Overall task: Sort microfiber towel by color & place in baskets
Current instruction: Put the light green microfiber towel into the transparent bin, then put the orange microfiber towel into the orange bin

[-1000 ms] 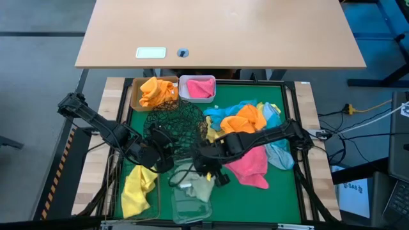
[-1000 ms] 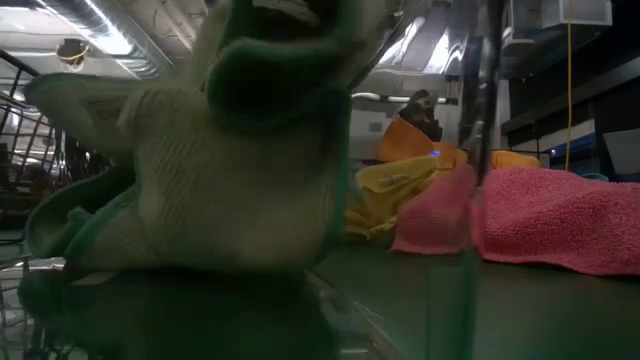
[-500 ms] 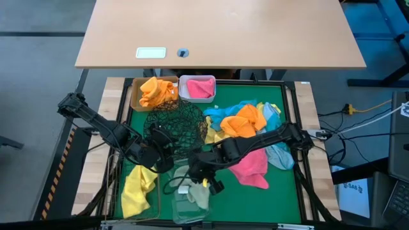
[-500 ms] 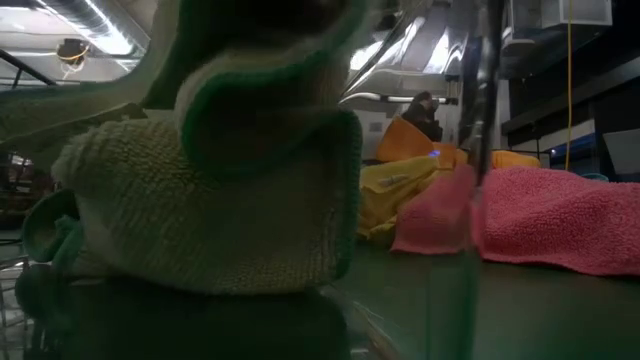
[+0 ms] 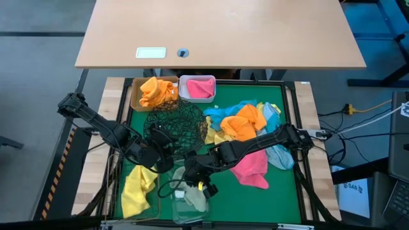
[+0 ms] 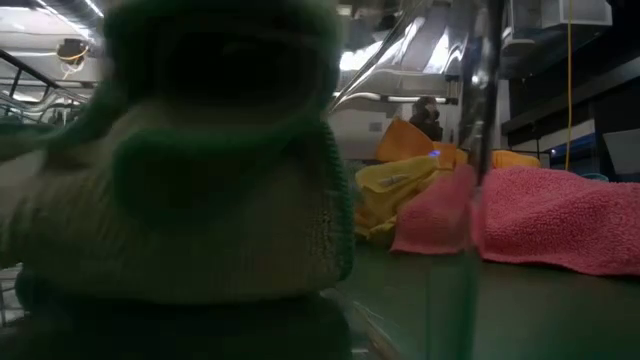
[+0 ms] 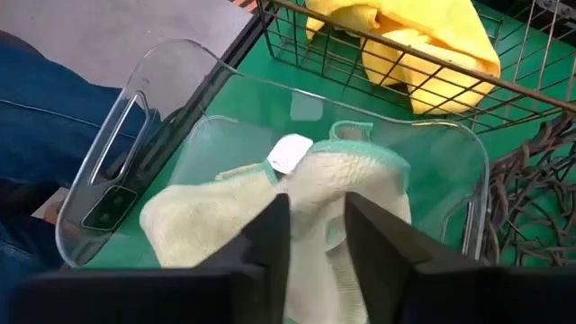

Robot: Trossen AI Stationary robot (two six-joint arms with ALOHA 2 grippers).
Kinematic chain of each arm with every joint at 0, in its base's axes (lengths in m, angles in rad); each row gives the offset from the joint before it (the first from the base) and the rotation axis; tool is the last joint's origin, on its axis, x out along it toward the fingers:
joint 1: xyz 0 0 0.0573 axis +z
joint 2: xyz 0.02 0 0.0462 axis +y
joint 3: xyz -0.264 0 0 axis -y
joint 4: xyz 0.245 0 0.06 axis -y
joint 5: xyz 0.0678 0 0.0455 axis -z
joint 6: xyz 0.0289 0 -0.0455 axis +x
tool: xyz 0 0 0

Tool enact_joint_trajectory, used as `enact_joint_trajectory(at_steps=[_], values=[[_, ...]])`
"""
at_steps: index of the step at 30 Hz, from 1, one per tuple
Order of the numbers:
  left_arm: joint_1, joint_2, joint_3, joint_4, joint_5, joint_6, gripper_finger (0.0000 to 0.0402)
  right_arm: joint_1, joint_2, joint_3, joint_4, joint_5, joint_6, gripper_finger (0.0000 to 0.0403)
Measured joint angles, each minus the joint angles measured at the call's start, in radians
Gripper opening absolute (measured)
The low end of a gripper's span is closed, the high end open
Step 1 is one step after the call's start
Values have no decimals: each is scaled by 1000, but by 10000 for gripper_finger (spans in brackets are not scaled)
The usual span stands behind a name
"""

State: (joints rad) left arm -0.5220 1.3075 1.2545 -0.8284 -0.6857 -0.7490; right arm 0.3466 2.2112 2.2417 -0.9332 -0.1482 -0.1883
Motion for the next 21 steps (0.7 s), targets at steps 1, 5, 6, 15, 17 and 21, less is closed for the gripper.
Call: enact_joint_trajectory(at_steps=[1,5,6,15,17,21], values=[[0,0,0,0,0,0,119,0,0,0,1,1,0,125],[0,0,0,2,0,0,119,0,-6,0,-14,58,-1,172],[0,0,0,2,0,0,119,0,-10,3,-20,68,-1,181],[0,0,0,2,0,0,119,0,-117,73,-259,103,10,206],[0,0,0,3,-1,0,119,0,-163,77,-339,122,40,205],[0,0,0,3,-3,0,119,0,-249,79,-435,173,78,205]])
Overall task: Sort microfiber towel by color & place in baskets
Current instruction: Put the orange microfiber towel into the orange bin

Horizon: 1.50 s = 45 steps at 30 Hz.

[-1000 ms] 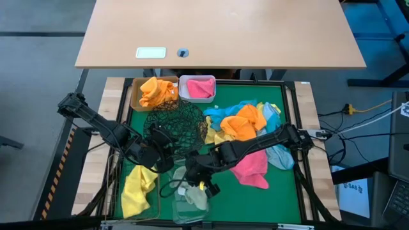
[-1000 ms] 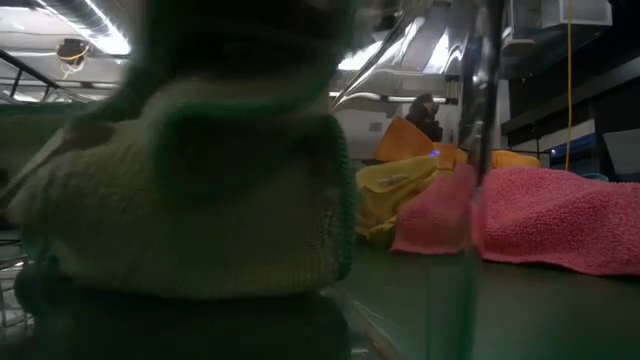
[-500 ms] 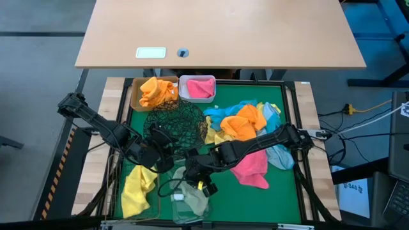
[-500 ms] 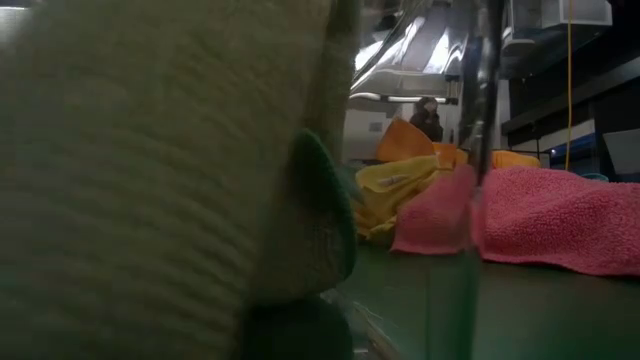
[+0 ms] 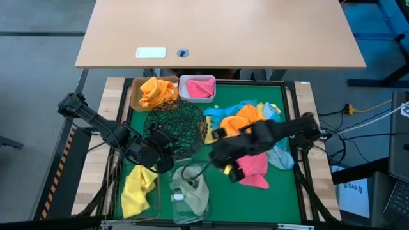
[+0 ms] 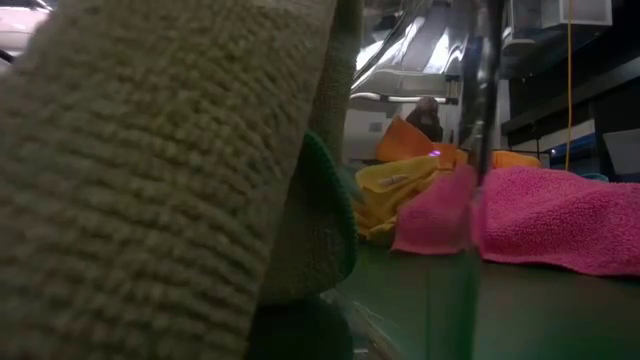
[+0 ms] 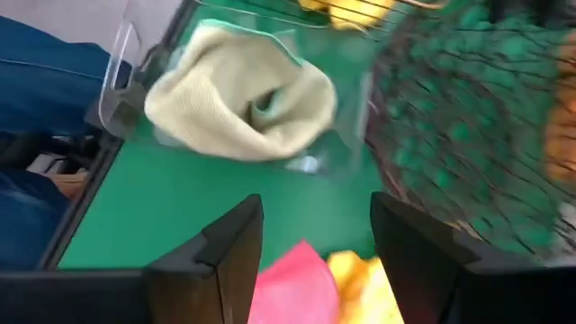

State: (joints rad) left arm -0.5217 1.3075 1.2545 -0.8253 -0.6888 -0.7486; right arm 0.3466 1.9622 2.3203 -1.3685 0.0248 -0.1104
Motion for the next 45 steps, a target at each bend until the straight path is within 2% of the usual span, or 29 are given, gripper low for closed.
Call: enact_joint_trajectory(at_steps=[10,13,16,21,26,30,34,39,45], values=[[0,0,0,3,-1,0,119,0,-145,-19,-203,166,53,205],[0,0,0,3,-1,0,119,0,-218,-116,-193,186,60,205],[0,0,0,5,-1,0,119,0,-316,-275,-176,238,87,205],[0,0,0,6,-2,0,119,-25,-533,-647,46,364,103,205],[0,0,0,8,-5,0,119,-150,-733,-988,271,368,106,205],[0,0,0,8,-10,0,119,-276,-831,-1217,463,367,106,205],[0,0,0,9,-10,0,119,-381,-849,-1393,644,333,105,205],[0,0,0,9,-10,-1,119,-453,-811,-1538,824,234,46,205],[0,0,0,8,-9,-1,119,-473,-753,-1576,872,297,26,205]])
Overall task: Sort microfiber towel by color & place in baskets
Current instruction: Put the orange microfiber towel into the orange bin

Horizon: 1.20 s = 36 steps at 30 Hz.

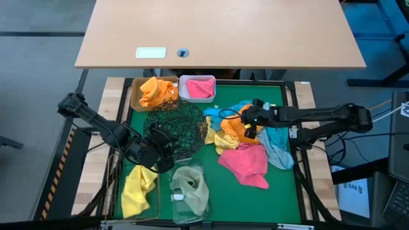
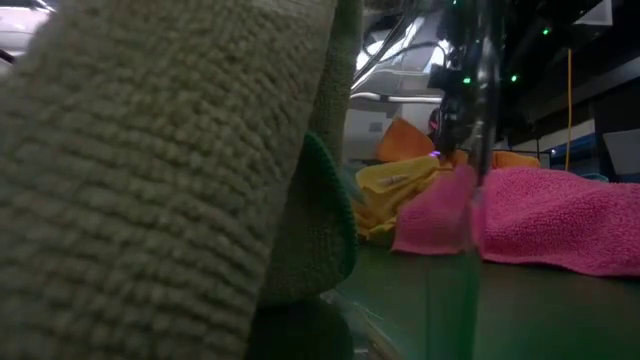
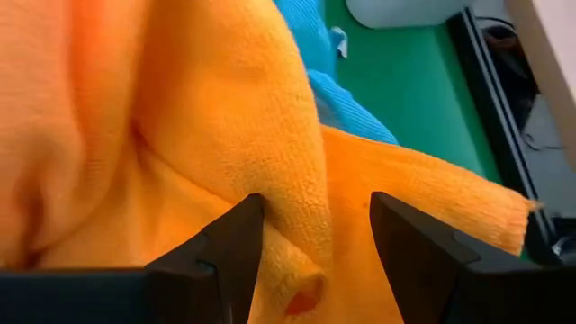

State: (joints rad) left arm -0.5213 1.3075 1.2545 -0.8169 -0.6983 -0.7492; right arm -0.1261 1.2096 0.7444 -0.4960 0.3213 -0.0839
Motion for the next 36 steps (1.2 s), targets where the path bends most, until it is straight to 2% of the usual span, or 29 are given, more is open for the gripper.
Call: enact_joint_trajectory(at_steps=[6,9,12,18,24,29,36], values=[[0,0,0,0,-4,0,119,1,35,0,9,-105,0,203],[0,0,0,0,-23,0,119,1,45,0,9,-159,1,185],[0,0,0,2,-26,0,119,1,46,0,8,-185,1,141],[0,0,0,7,-26,1,119,1,41,9,-7,-194,1,16],[14,0,0,83,-27,99,119,1,41,117,-104,-227,35,30],[41,0,0,250,-71,251,119,1,41,235,-126,-265,34,7],[97,0,0,445,-60,495,119,2,41,385,-127,-372,35,15]])
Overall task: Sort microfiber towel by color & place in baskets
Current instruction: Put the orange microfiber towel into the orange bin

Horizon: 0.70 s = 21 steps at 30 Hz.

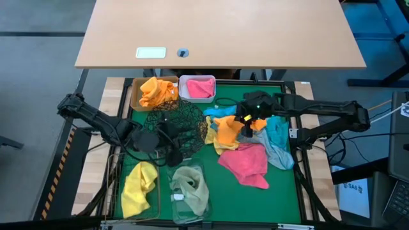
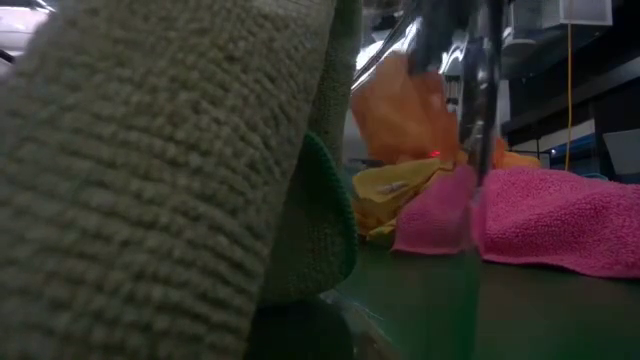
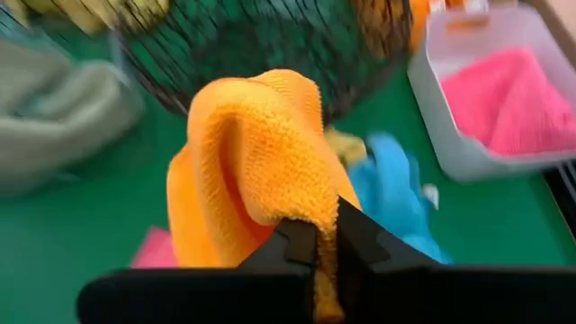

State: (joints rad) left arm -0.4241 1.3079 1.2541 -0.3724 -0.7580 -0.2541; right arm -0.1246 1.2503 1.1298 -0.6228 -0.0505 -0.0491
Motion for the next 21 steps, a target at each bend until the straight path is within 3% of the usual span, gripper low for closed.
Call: enact_joint_trajectory(at_steps=[9,21], values=[[83,47,0,88,119,109,134,1,0,104,32,-73,0,12],[189,102,0,170,202,110,223,1,0,105,114,-166,0,9]])
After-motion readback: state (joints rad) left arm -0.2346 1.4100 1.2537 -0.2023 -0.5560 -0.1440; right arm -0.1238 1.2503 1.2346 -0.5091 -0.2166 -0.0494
